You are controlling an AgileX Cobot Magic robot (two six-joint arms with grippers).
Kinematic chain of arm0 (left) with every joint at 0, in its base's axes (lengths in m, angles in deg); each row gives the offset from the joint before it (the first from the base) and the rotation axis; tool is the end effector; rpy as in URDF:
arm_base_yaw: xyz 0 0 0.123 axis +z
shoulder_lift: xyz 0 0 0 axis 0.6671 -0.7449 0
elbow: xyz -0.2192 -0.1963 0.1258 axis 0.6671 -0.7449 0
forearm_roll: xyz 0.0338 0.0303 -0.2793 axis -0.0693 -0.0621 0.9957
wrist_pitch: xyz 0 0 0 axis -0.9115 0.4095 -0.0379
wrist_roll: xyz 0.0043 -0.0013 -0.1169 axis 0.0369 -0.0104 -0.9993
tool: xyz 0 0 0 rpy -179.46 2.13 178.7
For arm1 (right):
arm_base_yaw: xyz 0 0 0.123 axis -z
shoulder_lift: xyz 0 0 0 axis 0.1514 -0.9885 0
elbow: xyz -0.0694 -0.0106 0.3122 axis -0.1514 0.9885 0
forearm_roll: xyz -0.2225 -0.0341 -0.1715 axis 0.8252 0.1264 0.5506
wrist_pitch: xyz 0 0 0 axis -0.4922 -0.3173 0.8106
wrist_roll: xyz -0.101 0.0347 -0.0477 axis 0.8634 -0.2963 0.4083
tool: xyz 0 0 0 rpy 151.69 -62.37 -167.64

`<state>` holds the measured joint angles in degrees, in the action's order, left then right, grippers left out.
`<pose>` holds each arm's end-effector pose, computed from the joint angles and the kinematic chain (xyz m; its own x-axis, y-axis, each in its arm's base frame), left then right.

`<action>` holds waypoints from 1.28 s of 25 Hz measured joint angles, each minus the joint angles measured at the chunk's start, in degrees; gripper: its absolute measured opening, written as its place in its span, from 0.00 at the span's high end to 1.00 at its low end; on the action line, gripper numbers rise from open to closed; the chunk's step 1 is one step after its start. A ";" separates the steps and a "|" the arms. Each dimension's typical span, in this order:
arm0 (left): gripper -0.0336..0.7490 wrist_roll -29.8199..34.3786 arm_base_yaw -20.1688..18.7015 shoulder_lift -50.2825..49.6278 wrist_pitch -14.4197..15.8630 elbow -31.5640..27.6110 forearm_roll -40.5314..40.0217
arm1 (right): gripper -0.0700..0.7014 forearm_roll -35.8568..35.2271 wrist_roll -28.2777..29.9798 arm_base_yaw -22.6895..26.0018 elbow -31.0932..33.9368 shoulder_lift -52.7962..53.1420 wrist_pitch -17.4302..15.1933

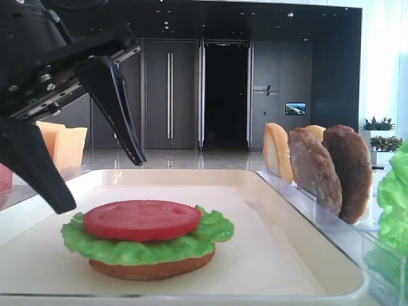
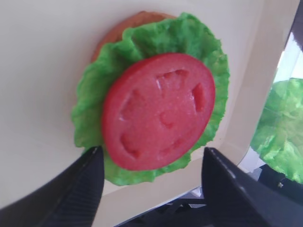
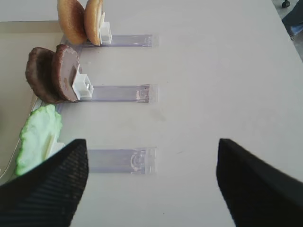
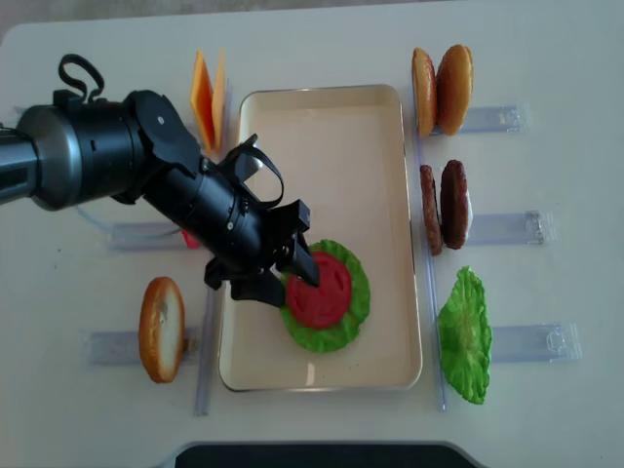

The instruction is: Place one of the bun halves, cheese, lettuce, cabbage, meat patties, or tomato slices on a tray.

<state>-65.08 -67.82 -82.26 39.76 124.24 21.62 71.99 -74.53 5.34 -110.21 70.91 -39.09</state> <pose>0.2696 -0.1964 0.1555 -0.9946 -0.0568 0.0872 -0.0946 0.8432 -0.5292 0.0039 0.0079 0.2756 -0.5042 -0.0342 -0.8629 -0.1177 0.9926 0.0294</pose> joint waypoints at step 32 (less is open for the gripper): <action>0.22 -16.61 0.00 -0.04 19.47 27.66 -30.27 | 0.22 0.00 0.00 0.00 0.00 0.00 0.00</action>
<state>-81.69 -67.82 -82.31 59.23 151.90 -8.65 71.99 -74.53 5.34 -110.21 70.91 -39.09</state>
